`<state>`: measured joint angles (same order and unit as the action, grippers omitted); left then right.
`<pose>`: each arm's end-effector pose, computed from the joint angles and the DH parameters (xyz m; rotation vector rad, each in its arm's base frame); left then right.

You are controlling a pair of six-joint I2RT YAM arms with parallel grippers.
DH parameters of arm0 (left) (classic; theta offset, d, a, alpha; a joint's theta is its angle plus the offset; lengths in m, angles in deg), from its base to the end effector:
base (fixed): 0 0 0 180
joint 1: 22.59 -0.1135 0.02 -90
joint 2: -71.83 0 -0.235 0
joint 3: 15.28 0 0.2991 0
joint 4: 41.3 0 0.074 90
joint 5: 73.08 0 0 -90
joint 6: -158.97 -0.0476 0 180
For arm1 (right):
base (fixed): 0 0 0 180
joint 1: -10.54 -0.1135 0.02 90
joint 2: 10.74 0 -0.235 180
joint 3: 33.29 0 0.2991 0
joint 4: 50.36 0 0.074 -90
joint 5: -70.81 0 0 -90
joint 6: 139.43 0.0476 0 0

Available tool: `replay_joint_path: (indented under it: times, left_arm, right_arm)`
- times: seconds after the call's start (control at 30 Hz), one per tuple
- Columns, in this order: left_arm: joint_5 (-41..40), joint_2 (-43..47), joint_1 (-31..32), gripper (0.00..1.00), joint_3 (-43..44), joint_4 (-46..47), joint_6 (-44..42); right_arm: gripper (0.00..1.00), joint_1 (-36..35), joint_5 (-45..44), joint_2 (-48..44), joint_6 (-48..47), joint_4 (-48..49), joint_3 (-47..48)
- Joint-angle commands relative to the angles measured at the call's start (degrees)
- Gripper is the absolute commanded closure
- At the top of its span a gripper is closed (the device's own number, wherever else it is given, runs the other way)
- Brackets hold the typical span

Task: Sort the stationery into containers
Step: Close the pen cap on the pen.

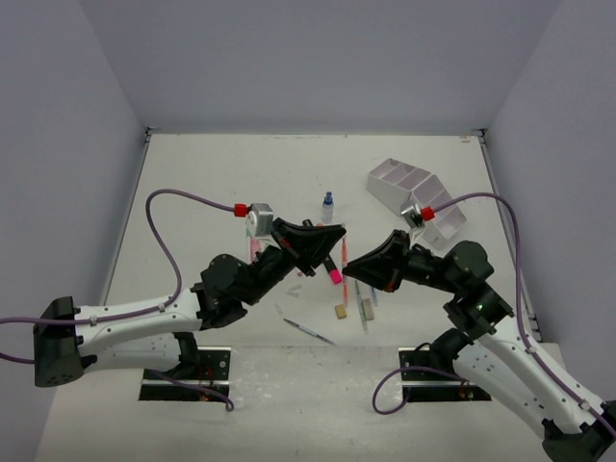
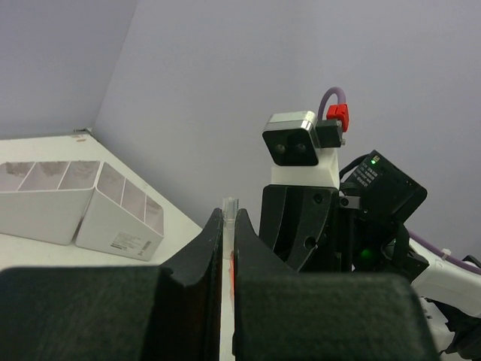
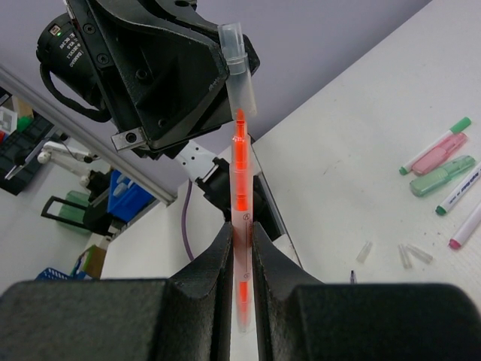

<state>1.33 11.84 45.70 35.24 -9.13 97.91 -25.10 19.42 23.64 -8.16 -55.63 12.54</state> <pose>0.1258 -0.2815 0.3140 0.1819 1.2857 -1.3184 0.1694 0.1580 0.3175 -0.5401 1.6139 1.5334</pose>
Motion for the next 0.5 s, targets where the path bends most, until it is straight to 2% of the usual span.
replay_joint_path:
  times: [0.0,0.47]
  left_arm:
    - [-1.0,-0.1,0.1,1.00,1.3,3.4,-1.0]
    - [1.3,-1.0,0.1,1.00,0.3,3.2,1.0]
  right_arm:
    - [1.00,-0.3,1.6,0.4,-0.8,-0.2,2.0]
    - [1.00,-0.3,-4.3,-2.2,-1.3,-2.1,2.8]
